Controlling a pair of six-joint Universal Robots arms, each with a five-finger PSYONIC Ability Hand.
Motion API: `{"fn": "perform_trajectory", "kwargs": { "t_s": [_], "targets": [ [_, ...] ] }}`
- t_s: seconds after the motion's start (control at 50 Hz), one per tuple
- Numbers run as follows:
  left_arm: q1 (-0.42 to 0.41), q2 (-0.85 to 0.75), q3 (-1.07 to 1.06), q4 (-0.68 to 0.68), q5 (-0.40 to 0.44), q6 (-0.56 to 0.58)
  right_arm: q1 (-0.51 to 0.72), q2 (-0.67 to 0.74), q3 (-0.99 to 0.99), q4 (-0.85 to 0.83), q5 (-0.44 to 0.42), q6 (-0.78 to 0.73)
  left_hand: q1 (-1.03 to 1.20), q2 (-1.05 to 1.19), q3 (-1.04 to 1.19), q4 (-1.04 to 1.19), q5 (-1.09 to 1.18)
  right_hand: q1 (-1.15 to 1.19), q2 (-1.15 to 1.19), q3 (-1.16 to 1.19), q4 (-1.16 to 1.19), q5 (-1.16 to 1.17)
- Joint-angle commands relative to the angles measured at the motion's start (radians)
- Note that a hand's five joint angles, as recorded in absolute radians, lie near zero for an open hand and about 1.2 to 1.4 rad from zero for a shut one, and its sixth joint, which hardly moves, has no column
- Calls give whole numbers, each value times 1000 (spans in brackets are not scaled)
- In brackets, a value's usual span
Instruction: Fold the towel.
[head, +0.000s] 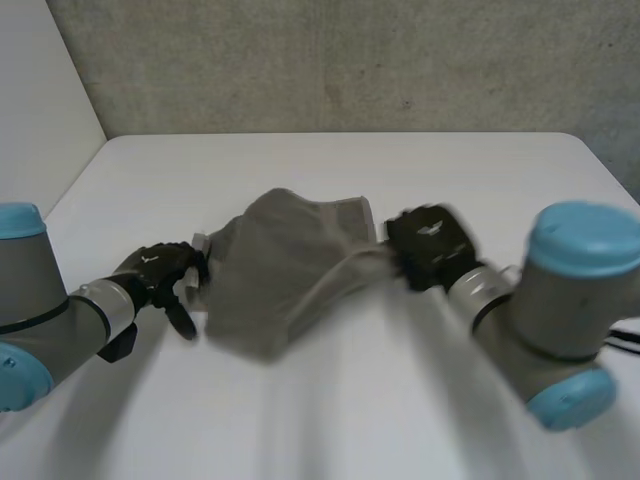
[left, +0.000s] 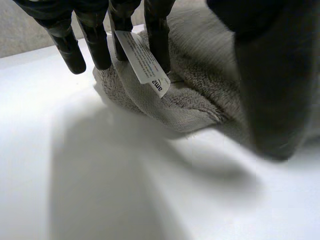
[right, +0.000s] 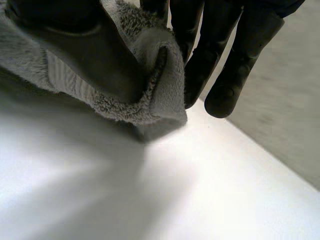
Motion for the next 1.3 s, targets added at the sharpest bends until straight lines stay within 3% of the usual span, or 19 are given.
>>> {"fn": "perform_trajectory", "kwargs": {
  "t_s": [0.02, 0.06, 0.52, 0.62, 0.84, 1.0, 1.3],
  "targets": [
    [-2, 14, -8, 0, 14, 0, -218, -25, 4, 48, 35, -149, -82, -72, -74, -76, -47, 71, 72, 89, 58, 65],
    [-2, 17, -11, 0, 18, 0, -264, -20, 27, 47, 34, -177, -82, -72, -74, -76, -47, 71, 72, 89, 58, 65],
    [-81, 67, -20, 41, 66, 0, -261, 3, 53, 39, 25, -157, -35, -25, -27, -29, 0, 71, 72, 89, 58, 65],
    [-99, 8, 29, 104, 60, 2, -261, 4, 55, 39, 23, -155, 15, 25, 23, 21, 50, 71, 72, 89, 58, 65],
    [-176, -129, 159, 100, 46, 5, -259, 6, 56, 38, 20, -155, 77, 87, 84, 83, 111, 71, 72, 89, 58, 65],
    [-265, -235, 274, 95, -35, 3, -259, 11, 56, 39, 20, -157, 144, 154, 152, 150, 179, 71, 72, 89, 58, 65],
    [-321, -290, 354, 74, -52, 0, -259, 12, 61, 38, 18, -157, 232, 242, 240, 238, 267, 71, 72, 89, 58, 65]
  ]
}}
